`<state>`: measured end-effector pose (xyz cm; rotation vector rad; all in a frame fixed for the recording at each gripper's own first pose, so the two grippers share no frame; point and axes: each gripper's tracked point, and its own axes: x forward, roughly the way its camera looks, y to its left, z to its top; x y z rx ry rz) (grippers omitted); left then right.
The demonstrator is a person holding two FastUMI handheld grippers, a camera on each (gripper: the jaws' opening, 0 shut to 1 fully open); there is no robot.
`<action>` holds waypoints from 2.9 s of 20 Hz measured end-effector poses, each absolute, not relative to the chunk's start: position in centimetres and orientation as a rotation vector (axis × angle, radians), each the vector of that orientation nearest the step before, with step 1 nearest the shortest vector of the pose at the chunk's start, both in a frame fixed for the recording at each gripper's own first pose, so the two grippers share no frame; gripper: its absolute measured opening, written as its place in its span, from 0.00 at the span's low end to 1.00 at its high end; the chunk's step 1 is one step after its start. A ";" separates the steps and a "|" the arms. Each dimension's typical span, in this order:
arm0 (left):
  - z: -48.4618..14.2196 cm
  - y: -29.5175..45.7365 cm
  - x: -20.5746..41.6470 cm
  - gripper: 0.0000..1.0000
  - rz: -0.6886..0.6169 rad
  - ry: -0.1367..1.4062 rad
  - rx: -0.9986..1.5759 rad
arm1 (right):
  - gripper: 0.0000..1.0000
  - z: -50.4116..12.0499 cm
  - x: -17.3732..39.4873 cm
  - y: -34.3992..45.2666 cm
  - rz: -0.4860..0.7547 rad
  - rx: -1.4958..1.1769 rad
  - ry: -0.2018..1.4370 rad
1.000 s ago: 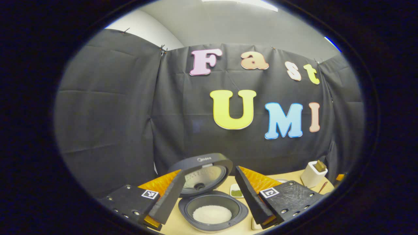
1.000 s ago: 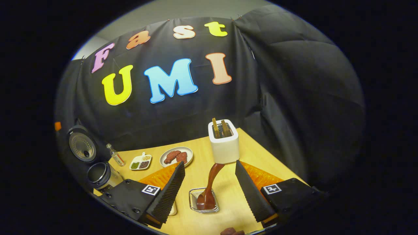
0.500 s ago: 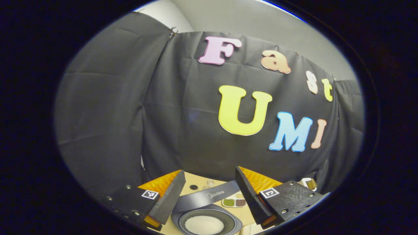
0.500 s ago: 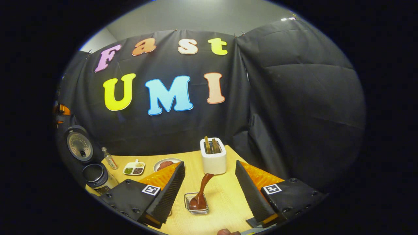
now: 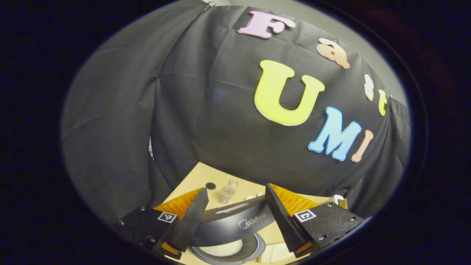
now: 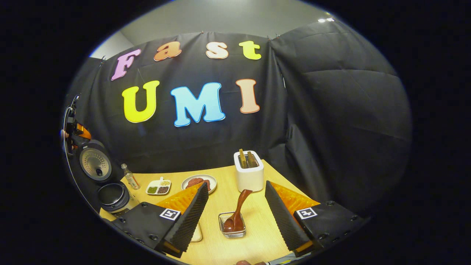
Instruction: Close the left gripper, press the button to open the rice cooker; take a wooden spoon from the chopstick holder with the right hand, scoop a spoonful of rice and pour it into the rice cooker, then put the wooden spoon back into the chopstick holder.
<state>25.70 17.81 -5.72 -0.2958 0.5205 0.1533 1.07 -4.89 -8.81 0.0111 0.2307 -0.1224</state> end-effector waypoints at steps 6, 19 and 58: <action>-7.9 13.7 22.0 0.99 0.131 0.651 -0.386 | 0.98 -10.5 2.3 -3.8 -0.022 0.045 0.278; -22.5 5.6 12.8 0.99 0.189 0.930 -0.146 | 0.98 -14.3 3.7 -11.2 -0.071 0.204 0.355; 3.6 -7.4 -7.0 0.97 0.157 0.035 0.176 | 0.98 0.9 1.9 -9.9 0.050 -0.048 0.101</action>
